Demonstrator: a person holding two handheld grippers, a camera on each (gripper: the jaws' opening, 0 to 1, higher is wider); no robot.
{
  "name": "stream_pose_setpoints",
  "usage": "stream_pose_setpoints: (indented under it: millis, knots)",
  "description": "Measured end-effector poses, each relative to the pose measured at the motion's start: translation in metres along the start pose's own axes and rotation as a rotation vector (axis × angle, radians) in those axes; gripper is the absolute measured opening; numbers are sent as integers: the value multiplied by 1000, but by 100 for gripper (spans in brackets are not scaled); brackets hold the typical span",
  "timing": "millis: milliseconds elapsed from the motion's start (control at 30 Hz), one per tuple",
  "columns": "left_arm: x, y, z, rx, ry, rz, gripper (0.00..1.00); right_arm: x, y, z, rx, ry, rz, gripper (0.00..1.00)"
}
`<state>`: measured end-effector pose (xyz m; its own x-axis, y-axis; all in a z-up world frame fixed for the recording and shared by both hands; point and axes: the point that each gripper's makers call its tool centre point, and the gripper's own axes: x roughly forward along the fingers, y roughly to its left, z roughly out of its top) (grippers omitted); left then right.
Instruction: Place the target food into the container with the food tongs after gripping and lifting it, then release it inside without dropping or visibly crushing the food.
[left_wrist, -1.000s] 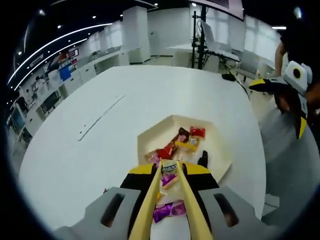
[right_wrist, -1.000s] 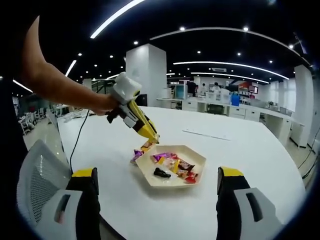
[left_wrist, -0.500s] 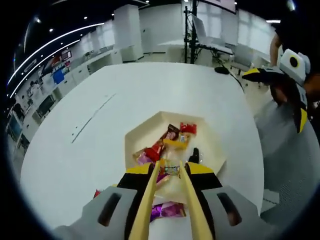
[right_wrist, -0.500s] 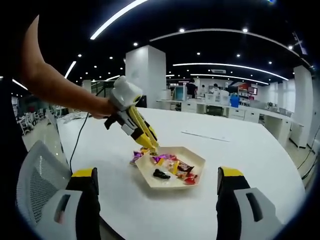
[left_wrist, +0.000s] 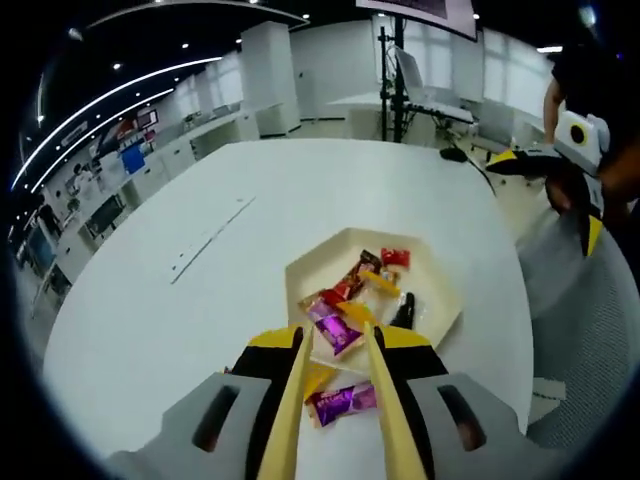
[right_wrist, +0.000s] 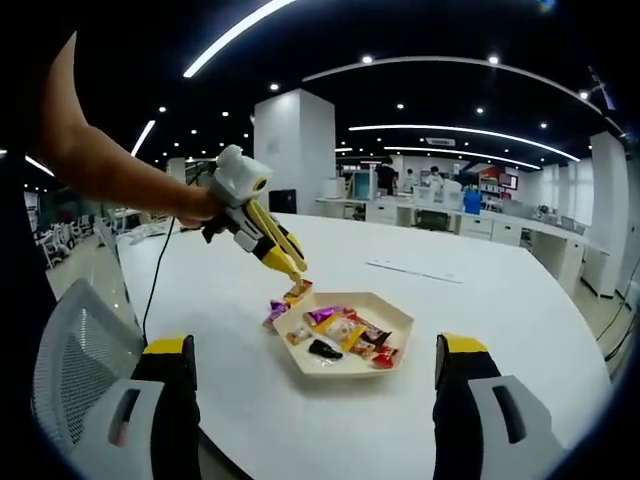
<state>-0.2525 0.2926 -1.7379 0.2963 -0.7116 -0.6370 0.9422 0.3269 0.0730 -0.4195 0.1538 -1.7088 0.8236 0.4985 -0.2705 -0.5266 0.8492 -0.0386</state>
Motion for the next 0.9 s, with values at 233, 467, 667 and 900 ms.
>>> stream_pose_setpoints:
  millis: [233, 467, 667, 900]
  knots:
    - [-19, 22, -15, -12, 15, 55, 26, 1, 2, -1, -3, 5, 11, 98]
    - [-24, 41, -32, -62, 39, 144, 26, 1, 3, -2, -4, 11, 15, 98]
    - [-19, 57, -41, -97, 43, 215, 26, 1, 3, -2, -3, 11, 14, 98]
    - [-4, 71, -52, -141, 56, 268, 26, 1, 2, -2, 2, 12, 9, 98]
